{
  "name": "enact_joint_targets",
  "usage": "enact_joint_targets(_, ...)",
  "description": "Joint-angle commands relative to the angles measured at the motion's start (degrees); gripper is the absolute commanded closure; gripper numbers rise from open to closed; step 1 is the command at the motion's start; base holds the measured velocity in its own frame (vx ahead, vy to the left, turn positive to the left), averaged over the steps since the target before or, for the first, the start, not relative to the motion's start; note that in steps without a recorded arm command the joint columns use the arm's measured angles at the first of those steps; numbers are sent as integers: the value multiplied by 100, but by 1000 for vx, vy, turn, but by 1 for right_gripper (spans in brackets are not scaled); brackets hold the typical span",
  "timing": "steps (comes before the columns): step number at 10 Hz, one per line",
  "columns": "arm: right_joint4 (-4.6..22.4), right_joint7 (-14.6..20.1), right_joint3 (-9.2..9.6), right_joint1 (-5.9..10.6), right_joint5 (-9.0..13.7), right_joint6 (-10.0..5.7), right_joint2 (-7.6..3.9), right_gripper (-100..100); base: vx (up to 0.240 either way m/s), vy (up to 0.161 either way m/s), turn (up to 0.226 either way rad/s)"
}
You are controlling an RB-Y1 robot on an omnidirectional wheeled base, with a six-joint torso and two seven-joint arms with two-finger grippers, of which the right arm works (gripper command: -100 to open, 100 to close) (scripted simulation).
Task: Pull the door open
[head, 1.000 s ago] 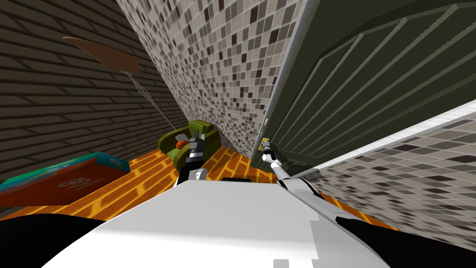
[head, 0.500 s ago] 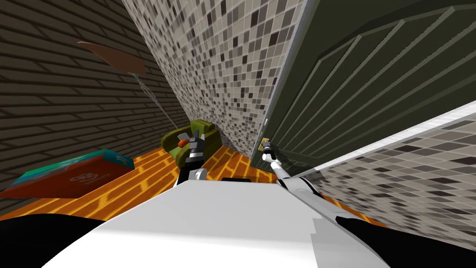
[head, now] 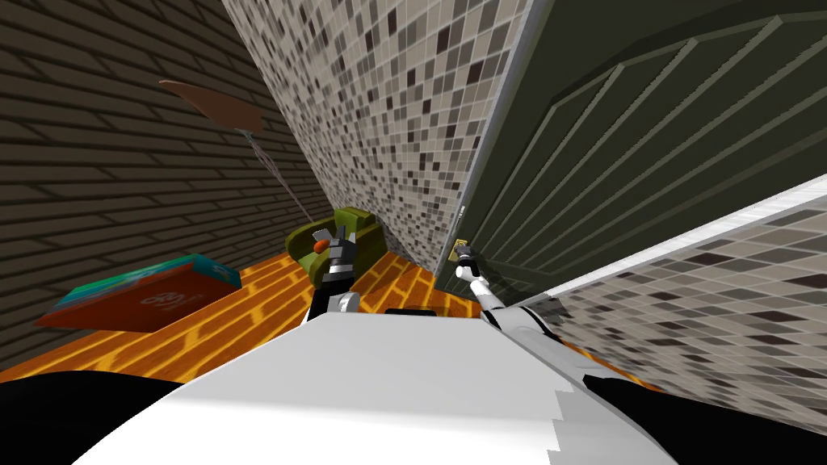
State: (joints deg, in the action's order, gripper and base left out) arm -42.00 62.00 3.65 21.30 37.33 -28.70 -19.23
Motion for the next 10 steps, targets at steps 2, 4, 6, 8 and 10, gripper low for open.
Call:
enact_joint_targets(2, 194, 170, 42, 30, 17, -1, 37, 100, -18, -7, 3)
enact_joint_targets(4, 240, 489, 55, 65, 81, -15, 34, 100, -22, -10, 26)
enact_joint_targets(6, 257, 611, 59, 78, 105, -20, 33, 100, -19, -14, 17)
enact_joint_targets(8, 291, 855, 68, 104, 153, -30, 32, 100, -21, -13, 26)
enact_joint_targets(10, 322, 1081, 77, 128, 197, -39, 30, 100, -30, -16, 30)
